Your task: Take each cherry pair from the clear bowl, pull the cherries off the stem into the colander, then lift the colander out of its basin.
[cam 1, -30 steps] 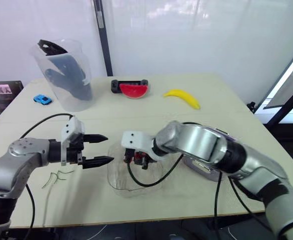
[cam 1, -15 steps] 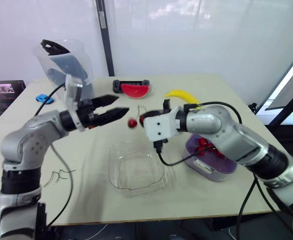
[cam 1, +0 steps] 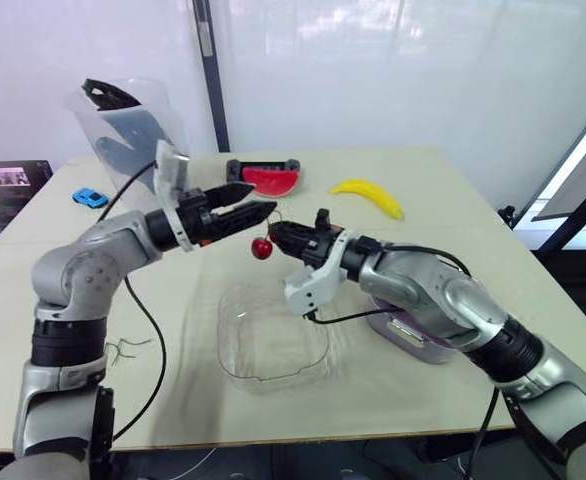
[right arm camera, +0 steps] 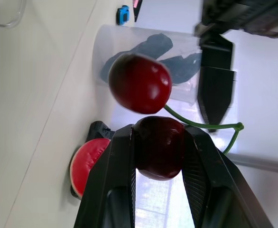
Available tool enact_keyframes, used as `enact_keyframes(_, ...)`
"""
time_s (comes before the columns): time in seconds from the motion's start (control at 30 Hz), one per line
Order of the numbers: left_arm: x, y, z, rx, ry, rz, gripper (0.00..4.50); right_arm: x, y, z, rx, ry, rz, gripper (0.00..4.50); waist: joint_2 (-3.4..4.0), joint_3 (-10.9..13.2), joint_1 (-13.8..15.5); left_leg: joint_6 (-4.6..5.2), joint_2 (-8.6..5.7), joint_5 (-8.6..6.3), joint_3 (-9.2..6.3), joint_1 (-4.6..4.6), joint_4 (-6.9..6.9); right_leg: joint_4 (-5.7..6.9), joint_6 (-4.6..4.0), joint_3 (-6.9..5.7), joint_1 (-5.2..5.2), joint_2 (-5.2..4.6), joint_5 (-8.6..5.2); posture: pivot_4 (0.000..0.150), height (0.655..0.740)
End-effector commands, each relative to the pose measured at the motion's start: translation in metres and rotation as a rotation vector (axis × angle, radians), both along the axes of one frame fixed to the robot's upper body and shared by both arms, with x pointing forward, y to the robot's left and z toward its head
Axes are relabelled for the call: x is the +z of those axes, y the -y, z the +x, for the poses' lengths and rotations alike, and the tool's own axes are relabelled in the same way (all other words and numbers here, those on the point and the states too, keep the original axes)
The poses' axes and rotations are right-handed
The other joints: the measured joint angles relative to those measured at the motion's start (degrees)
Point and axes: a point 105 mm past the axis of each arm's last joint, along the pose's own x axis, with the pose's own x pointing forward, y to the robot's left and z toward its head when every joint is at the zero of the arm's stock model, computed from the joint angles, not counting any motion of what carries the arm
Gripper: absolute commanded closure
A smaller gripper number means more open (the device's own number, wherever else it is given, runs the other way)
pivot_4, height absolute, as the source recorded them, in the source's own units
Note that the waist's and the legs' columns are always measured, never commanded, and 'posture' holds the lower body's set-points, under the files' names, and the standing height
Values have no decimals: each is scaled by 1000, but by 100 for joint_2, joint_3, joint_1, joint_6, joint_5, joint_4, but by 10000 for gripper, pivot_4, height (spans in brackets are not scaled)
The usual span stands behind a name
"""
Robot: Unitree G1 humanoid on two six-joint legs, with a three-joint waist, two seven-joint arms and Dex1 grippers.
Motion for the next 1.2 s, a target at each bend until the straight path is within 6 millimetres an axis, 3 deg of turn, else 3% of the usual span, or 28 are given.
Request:
enact_keyframes(0.03, 8, 8, -10, -22, 79, 18, 0, 14, -4, -9, 3, -3, 51, 34178, 0, 0, 8, 0, 0, 0, 0, 0, 0, 0, 0, 0, 0, 0, 0, 1500, 7400)
enact_keyframes(0.43, 4, 5, -7, 45, 92, -36, 0, 10, -5, -10, -27, -63, 72, 34178, 0, 0, 3, -1, -1, 1, -2, 1, 0, 0, 0, -1, 3, 2, 0, 1500, 7400)
enact_keyframes(0.53, 3, 3, -6, 58, 92, -48, 9131, 10, -6, -10, -28, -69, 71, 34632, 0, 0, 10, -2, -1, 1, -2, 2, 1, 0, 0, -1, 3, 2, 0, 1500, 7400)
enact_keyframes(0.63, 3, 3, -5, 71, 105, -51, 24233, 10, -6, -11, -24, -74, 70, 34632, 0, 0, 16, -2, -1, 1, -2, 2, 2, 0, 0, -1, 4, 1, 0, 1500, 7400)
enact_keyframes(0.97, -4, 9, -7, 49, 93, -60, 24233, 10, -7, -11, -22, -83, 74, 34632, 0, 0, 13, -2, -2, 1, -3, 2, 1, 0, 0, -1, 4, 1, 0, 1500, 7400)
enact_keyframes(1.0, -4, 10, -7, 44, 90, -62, 29289, 10, -7, -11, -22, -83, 74, 34632, 0, 0, 13, -2, -2, 1, -3, 2, 1, 0, 0, -1, 5, 1, 0, 1500, 7400)
enact_keyframes(1.07, -5, 12, -9, 29, 85, -64, 32649, 10, -7, -12, -23, -84, 75, 34632, 0, 0, 15, -2, -2, 1, -3, 2, 2, 0, 0, -1, 5, 1, 0, 1500, 7400)
enact_keyframes(1.13, -4, 12, -10, 29, 87, -69, 43133, 10, -7, -12, -23, -84, 75, 34632, 0, 0, 16, -2, -2, 1, -3, 2, 2, 0, 0, -1, 5, 1, 0, 1500, 7400)
enact_keyframes(1.2, -4, 12, -9, 32, 86, -72, 44364, 10, -6, -12, -23, -83, 76, 34632, 0, 0, 16, -2, -2, 1, -3, 2, 2, 0, 0, -1, 5, 1, 0, 1500, 7400)
